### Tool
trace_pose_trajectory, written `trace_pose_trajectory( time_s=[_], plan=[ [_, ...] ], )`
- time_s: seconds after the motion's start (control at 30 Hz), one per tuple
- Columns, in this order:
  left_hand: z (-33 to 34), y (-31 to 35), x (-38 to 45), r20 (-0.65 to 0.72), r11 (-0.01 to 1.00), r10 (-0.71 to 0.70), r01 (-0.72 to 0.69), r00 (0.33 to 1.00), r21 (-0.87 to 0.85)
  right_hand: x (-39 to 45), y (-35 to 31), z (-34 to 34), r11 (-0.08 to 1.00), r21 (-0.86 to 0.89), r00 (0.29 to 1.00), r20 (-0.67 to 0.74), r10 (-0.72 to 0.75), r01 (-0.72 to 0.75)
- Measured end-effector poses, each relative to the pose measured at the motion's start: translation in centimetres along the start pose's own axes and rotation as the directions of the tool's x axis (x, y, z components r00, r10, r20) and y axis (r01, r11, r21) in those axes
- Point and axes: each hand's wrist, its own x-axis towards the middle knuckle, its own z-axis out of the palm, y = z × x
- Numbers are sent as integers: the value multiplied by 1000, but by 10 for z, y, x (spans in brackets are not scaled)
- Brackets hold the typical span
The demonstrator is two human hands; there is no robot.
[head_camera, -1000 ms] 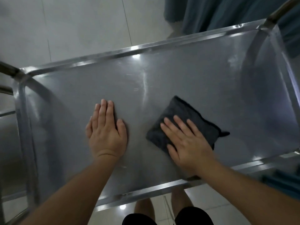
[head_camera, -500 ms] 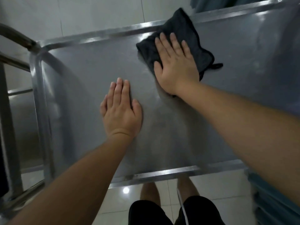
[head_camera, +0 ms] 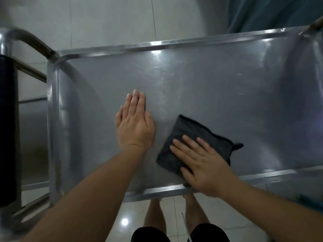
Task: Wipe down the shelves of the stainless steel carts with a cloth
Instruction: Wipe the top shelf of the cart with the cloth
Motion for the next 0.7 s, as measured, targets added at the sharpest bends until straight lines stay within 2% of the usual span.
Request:
trace_pose_trajectory(
  time_s=[0.1, 0.17, 0.27, 0.33, 0.43, 0.57, 0.7],
  plan=[
    [0, 1, 3, 2, 1000, 11, -11, 1000, 8, 80, 37, -29, 989, -8, 986, -85, 146, -147],
    [1, 2, 3, 9, 1000, 11, -11, 1000, 9, 142, 61, -48, 967, 7, 964, -83, 254, -255],
    [2, 2, 2, 3, 1000, 7, -7, 1000, 6, 210, 78, -65, 946, -4, 942, -97, 322, -324],
    [3, 2, 2, 5, 1000, 6, -6, 1000, 0, 223, 78, -64, 933, -24, 926, -129, 354, -360],
    [3, 0, 2, 3, 1000, 6, -6, 1000, -19, 199, 64, -56, 923, -17, 918, -111, 380, -384],
    [0, -1, 3, 18, 998, 5, -4, 1000, -59, 122, 27, -36, 960, -25, 959, -61, 278, -279],
    [-8, 0, 3, 88, 997, 16, -9, 996, -81, 38, -16, -4, 984, -23, 984, 9, 178, -178]
  ],
)
